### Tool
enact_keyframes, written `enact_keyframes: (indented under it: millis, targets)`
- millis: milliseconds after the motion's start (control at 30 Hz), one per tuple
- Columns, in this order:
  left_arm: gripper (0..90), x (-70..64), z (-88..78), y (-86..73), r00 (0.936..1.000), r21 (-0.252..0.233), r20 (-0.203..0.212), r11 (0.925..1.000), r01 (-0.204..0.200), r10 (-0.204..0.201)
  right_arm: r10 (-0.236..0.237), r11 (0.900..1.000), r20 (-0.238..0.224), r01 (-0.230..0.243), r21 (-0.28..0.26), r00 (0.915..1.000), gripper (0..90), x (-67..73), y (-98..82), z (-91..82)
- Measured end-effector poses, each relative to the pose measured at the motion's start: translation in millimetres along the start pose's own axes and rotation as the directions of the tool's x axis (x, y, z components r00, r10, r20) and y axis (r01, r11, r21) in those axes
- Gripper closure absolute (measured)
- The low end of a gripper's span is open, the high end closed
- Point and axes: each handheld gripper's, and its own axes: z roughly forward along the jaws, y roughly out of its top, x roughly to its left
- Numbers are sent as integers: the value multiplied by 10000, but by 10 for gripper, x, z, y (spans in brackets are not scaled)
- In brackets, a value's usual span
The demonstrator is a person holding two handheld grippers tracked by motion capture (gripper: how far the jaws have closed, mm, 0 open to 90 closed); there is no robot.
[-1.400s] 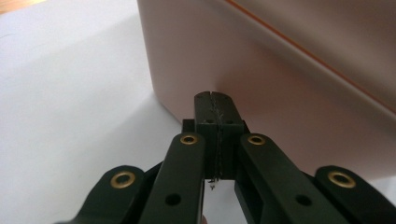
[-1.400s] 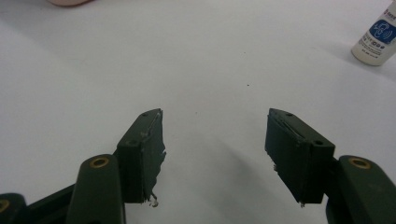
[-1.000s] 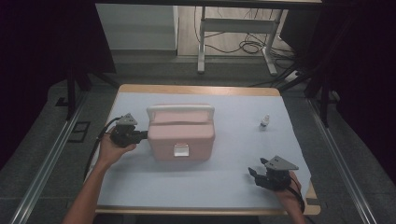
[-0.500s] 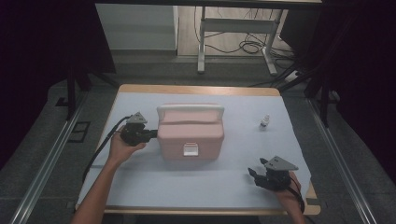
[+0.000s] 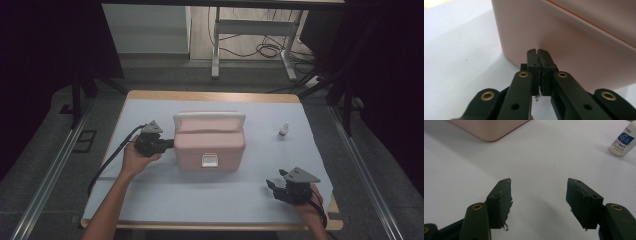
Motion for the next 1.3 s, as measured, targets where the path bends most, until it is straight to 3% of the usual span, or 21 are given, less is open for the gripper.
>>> enact_keyframes:
  millis: [133,300,400,467,600,733,1000,1100,1300]
  targets:
    - [845,-12,-57,-71,9990,-177,-359,9995,263,-269,35,10000,1,-35,-43,10000,371,-6,2,-6]
    - [791,-66,-163,-195,9968,-241,-742,9993,294,-311,96,9999,-45,-97,-130,9999,365,-7,6,-11]
    - [769,-103,-231,-276,9960,-316,-771,9986,433,-456,95,9998,-68,-96,-178,9999,364,-3,10,-15]
    - [742,-190,-279,-328,9949,-279,-974,9994,219,-245,109,9997,-93,-111,-204,9999,364,-1,13,-13]
    - [689,-265,-305,-364,9951,-255,-964,9995,197,-221,143,9998,-151,-146,-152,9998,363,2,13,-6]
    - [625,-362,-303,-419,9919,56,-1268,10000,25,-18,224,9996,-197,-227,-148,9996,360,-4,17,-12]
    - [452,-503,-229,-569,9904,538,-1381,9985,102,-26,676,9977,-289,-676,21,9973,340,-42,26,-23]
    - [415,-521,-187,-597,9886,851,-1493,9964,-53,181,671,9977,-251,-669,88,9974,323,-50,28,-17]
    - [341,-537,-160,-602,9927,653,-1202,9978,62,17,830,9962,-182,-824,286,9964,294,-70,31,13]
